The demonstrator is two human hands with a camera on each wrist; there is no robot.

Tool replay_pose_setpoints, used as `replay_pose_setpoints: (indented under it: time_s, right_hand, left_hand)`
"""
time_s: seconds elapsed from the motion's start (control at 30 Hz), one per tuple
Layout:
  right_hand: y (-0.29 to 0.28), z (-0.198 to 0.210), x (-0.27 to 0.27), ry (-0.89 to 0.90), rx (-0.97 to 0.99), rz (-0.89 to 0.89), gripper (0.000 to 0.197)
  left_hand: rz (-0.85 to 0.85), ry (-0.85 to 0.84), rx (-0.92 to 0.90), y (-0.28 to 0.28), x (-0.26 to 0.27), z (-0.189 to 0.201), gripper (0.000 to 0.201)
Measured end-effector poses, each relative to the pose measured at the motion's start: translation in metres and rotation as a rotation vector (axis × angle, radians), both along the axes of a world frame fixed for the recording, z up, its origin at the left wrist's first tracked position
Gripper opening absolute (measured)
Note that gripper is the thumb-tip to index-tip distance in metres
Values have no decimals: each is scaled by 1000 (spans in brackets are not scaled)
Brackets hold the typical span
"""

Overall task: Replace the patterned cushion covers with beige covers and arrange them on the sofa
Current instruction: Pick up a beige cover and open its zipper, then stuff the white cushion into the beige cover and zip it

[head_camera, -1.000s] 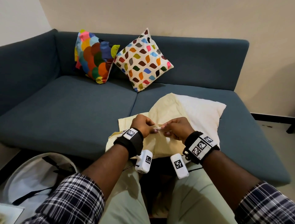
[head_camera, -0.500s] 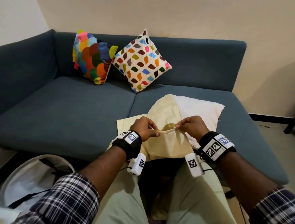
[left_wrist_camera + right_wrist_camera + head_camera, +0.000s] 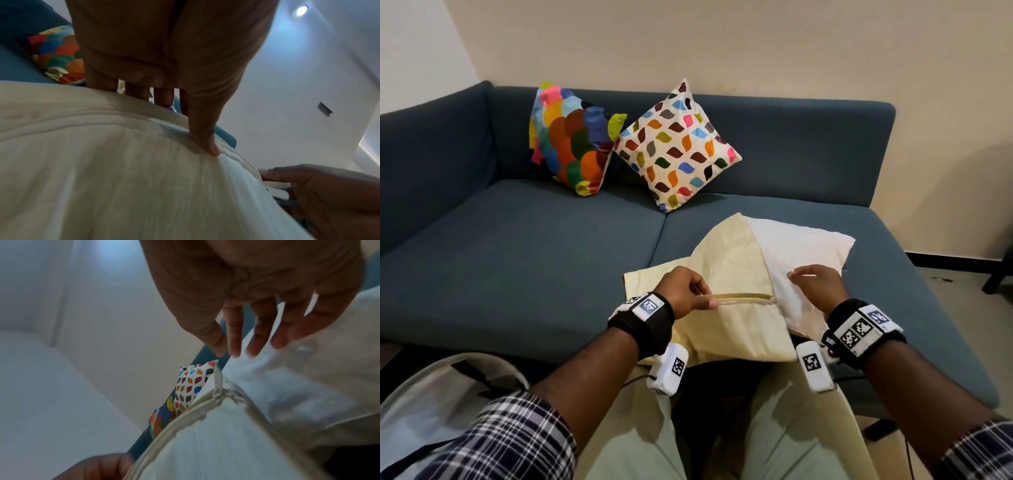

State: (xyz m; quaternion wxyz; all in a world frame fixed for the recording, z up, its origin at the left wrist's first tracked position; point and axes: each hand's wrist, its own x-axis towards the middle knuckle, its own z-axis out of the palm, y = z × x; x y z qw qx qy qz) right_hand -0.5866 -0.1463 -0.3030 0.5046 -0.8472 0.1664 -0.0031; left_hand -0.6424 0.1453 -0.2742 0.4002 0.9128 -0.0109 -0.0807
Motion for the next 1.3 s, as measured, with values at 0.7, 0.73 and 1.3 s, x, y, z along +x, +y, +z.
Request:
replay_pose_setpoints:
  time_s: [0.7, 0.73, 1.3]
  right_hand:
    - [-13, 78, 8, -740, 83, -104, 31]
    - [-11, 88, 3, -784, 53, -99, 34]
    - [-15, 192, -108, -901, 505, -54, 61]
  left_hand:
    - [-260, -492, 486, -1, 26, 4, 40]
    - [-270, -492, 523, 0, 29, 5, 39]
    - [-74, -14, 776, -2, 25, 2, 10]
